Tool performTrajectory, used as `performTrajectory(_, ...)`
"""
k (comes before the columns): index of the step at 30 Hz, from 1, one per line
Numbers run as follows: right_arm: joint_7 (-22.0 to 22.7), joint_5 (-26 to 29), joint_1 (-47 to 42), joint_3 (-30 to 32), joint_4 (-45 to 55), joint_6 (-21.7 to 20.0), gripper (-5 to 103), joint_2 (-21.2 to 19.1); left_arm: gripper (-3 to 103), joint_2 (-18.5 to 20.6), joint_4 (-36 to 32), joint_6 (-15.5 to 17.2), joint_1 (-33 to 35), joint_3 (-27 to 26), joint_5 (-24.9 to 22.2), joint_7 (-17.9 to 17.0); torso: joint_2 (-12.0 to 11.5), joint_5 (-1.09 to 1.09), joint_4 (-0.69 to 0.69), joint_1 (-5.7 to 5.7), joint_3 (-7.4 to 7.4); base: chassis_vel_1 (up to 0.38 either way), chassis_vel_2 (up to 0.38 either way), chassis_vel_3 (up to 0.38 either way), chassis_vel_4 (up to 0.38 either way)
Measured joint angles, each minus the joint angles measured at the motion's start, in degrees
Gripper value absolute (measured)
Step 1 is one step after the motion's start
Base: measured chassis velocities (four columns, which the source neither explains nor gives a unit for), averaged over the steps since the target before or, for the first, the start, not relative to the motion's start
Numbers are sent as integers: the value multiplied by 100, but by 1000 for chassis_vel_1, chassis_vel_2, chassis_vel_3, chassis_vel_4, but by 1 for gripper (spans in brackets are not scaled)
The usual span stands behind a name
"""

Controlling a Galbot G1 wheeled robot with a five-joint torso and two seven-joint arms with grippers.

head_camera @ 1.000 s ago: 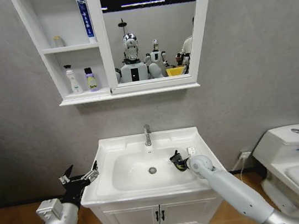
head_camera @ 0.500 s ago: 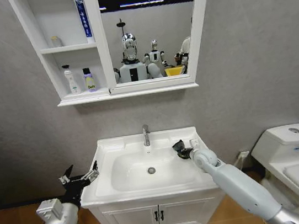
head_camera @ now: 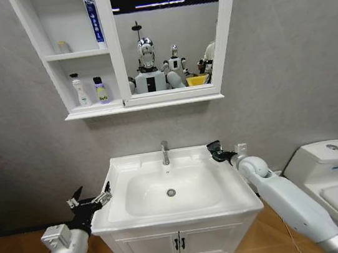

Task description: Move facial cleanser and shampoo from washbasin to cabinet, then wipe washbasin with towel.

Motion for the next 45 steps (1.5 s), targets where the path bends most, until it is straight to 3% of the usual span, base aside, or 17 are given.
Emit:
performTrajectory(3, -103, 18, 28, -70, -230, 120, 5, 48, 100, 0, 0, 0, 0, 0, 0, 0, 0, 0, 0, 0, 0, 0, 0, 0, 0)
performTrajectory(8, -248, -112, 187, -261, -570, 309, 27, 138, 100, 0, 0, 0, 0, 0, 0, 0, 0, 0, 2, 0, 0, 0, 0, 0, 0)
performTrajectory(10, -268, -140, 222, -294, -607, 345, 27, 151, 100, 0, 0, 0, 0, 0, 0, 0, -1, 0, 1, 0, 0, 0, 0, 0, 0)
performTrajectory(13, -275, -197, 342, -394, -663, 397, 43, 183, 100, 0, 0, 0, 0, 0, 0, 0, 0, -1, 2, 0, 0, 0, 0, 0, 0)
performTrajectory(20, -172, -211, 387, -481, -577, 361, 65, 173, 100, 0, 0, 0, 0, 0, 0, 0, 0, -1, 2, 0, 0, 0, 0, 0, 0)
performTrajectory(23, -117, -220, 340, -488, -534, 326, 81, 159, 100, 0, 0, 0, 0, 0, 0, 0, 0, 0, 2, 0, 0, 0, 0, 0, 0)
performTrajectory(29, -76, -286, 332, -477, -526, 326, 99, 135, 100, 0, 0, 0, 0, 0, 0, 0, 0, -1, 1, 0, 0, 0, 0, 0, 0)
performTrajectory(33, -60, -364, 318, -443, -475, 371, 100, 91, 100, 0, 0, 0, 0, 0, 0, 0, 0, -1, 2, 0, 0, 0, 0, 0, 0)
performTrajectory(37, -54, -785, 174, -293, -268, 499, 100, 24, 100, 0, 0, 0, 0, 0, 0, 0, -1, 0, 2, 0, 0, 0, 0, 0, 0)
performTrajectory(43, 248, -1063, -609, 291, 992, 440, 100, -148, 100, 0, 0, 0, 0, 0, 0, 1, 0, 0, 1, 0, 0, 0, 0, 0, 0)
performTrajectory(45, 529, -1065, -1156, 779, 1768, 325, 100, -158, 100, 0, 0, 0, 0, -1, 0, 0, 0, -3, 2, -1, -1, 0, 0, 0, 0)
